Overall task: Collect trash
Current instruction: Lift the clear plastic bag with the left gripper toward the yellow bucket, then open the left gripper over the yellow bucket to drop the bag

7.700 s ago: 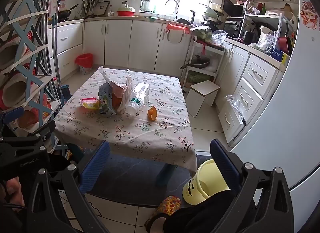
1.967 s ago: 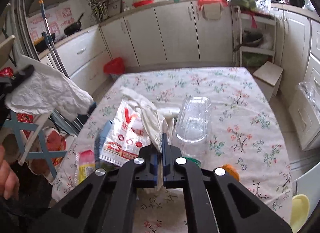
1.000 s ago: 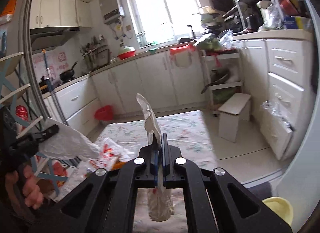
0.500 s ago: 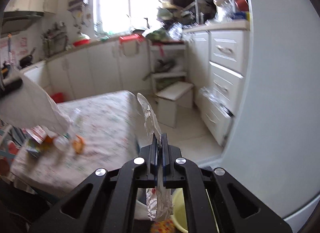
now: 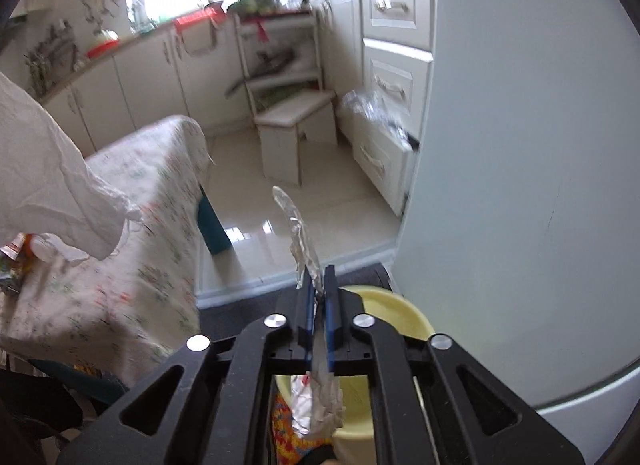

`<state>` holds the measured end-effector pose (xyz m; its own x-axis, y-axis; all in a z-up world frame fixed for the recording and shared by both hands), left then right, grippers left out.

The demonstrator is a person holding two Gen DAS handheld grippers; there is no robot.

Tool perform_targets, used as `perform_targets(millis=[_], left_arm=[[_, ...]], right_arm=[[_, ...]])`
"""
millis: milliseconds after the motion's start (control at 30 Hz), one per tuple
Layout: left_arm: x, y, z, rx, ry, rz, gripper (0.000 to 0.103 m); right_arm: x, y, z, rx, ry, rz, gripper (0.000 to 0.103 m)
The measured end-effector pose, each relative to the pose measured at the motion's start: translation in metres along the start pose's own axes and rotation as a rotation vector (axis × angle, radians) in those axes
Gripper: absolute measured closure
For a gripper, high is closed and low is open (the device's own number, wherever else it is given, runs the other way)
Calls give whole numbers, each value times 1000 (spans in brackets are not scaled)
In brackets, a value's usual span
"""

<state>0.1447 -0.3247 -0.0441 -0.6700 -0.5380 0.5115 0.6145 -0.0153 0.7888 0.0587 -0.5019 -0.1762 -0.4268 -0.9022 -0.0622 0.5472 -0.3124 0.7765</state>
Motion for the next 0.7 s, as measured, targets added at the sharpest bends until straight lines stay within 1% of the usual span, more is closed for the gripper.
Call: perform_targets(millis=[33,67,100,167,200,300,333,433,467,533,567,600,633,667,700], left_arm=[[1,-3,-7,-13,-2,6,102],[2,-6,-12,-26,-4,10,102],[2,-9,-17,-38,-6,12,102],[2,-15,-28,-63,-9,18,102],[2,-18,-32,-75,-12,23,102],[2,-29,-49,-117,-18,37,102],[3,-33,-55,-133,-19,40,102],[4,-47,-74,-189,-29,45,102],[5,-53,-83,-223,-41,48,102],[3,-65,-103,-307,-61,59,102],[2,-69,-112,-347,-65,64,96],[0,-77,-125,-410,-76,67,83],[-2,-84,-136,-457,-65,63,76],[-6,-89,-145,-484,-37,54,61],[-8,-91,-149,-497,-25,50,53]], right_arm=[[5,-4,-3,-25,-12,-11,76],[9,-6,-1,-27,-20,-23,61],[13,-6,4,-22,-33,-32,57],[21,-4,13,-10,-39,-59,56],[24,-3,19,-1,-37,-79,54],[32,3,43,49,-22,-126,50],[32,6,56,76,-15,-132,50],[26,6,94,157,0,-110,44],[23,4,103,173,3,-98,41],[14,-8,125,199,13,-58,39],[9,-15,132,201,19,-41,39],[4,-19,135,199,26,-29,38],[1,-25,138,194,31,-14,38],[-3,-32,141,185,37,2,36],[-5,-35,141,176,43,9,35]])
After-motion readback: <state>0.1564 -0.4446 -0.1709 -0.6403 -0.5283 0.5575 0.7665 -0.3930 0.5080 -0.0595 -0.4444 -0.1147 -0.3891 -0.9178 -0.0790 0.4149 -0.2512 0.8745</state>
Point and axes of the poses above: each gripper's, at about its wrist camera, not at the fingertips, and z roughly against the way its jaws point, x to its right, y to its top, the point moved 5 cm from there along -z, roughly the way its jaws point, and after that the axes turned 6 degrees about x, right-handed, at the moved point
